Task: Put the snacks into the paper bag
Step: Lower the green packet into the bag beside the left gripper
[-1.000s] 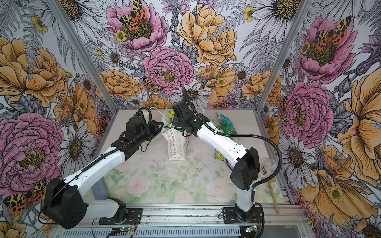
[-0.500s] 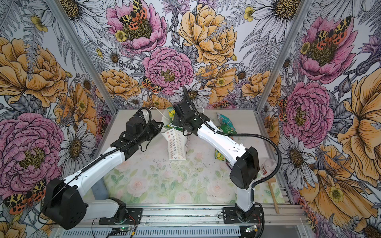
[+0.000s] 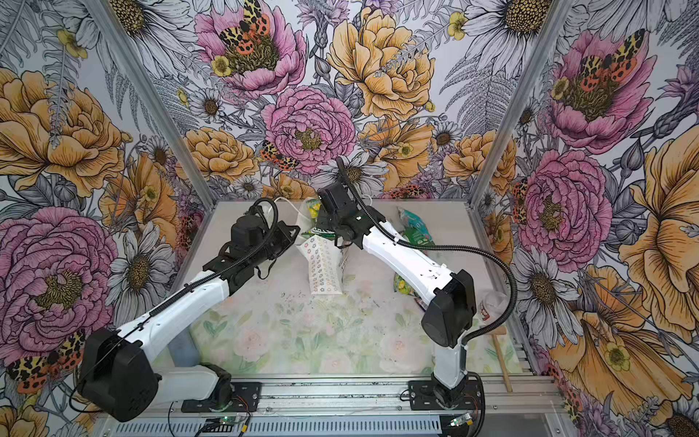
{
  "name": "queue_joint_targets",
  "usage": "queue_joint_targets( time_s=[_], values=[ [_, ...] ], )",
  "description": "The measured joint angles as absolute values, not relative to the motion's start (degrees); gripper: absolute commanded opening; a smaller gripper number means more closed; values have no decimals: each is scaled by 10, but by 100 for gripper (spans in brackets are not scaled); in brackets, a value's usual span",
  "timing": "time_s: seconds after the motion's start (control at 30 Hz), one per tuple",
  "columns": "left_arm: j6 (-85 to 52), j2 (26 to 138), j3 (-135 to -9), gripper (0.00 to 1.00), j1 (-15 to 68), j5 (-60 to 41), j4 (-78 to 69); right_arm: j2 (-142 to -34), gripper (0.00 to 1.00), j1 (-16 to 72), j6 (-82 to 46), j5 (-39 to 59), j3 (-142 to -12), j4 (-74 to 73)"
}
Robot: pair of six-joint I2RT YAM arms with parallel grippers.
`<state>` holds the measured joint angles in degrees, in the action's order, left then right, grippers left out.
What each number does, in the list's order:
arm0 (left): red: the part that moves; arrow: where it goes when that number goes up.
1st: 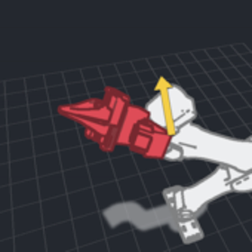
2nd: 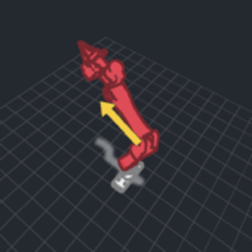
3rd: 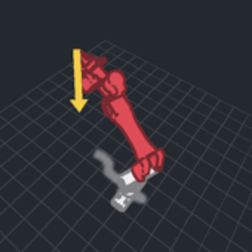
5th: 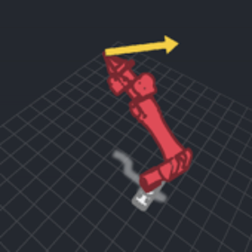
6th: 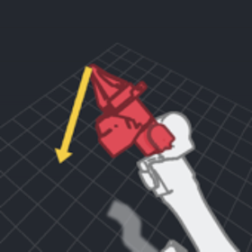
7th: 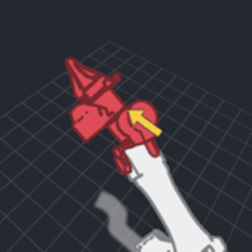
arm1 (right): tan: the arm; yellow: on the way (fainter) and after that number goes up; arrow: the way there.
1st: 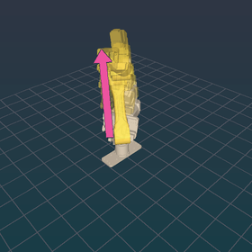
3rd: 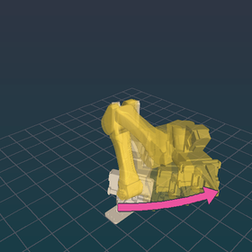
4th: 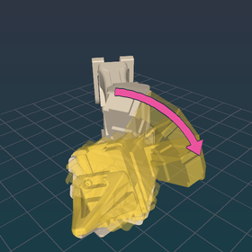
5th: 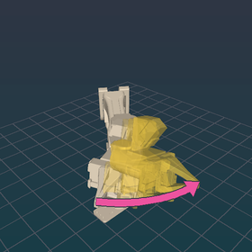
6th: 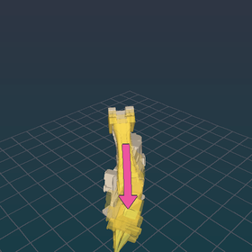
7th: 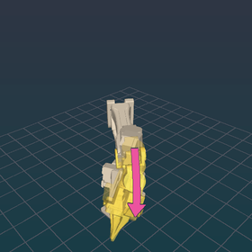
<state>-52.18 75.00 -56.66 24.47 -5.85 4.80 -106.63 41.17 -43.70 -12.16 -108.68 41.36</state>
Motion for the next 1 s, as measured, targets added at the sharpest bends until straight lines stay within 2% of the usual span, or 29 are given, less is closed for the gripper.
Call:
queue_joint_targets(
  time_s=[0.4, 0.57, 1.0],
  values=[
    [-522, 750, -566, 0, 245, -58, 48, -1066, 29, 412, -437, -117, -1087, 414],
    [-522, 747, -566, 0, 244, -58, 48, -1067, 0, 410, -429, -117, -1087, 415],
    [-522, 746, -566, 0, 242, -58, 49, -1076, 0, 409, -424, -117, -1089, 414]
  ],
)
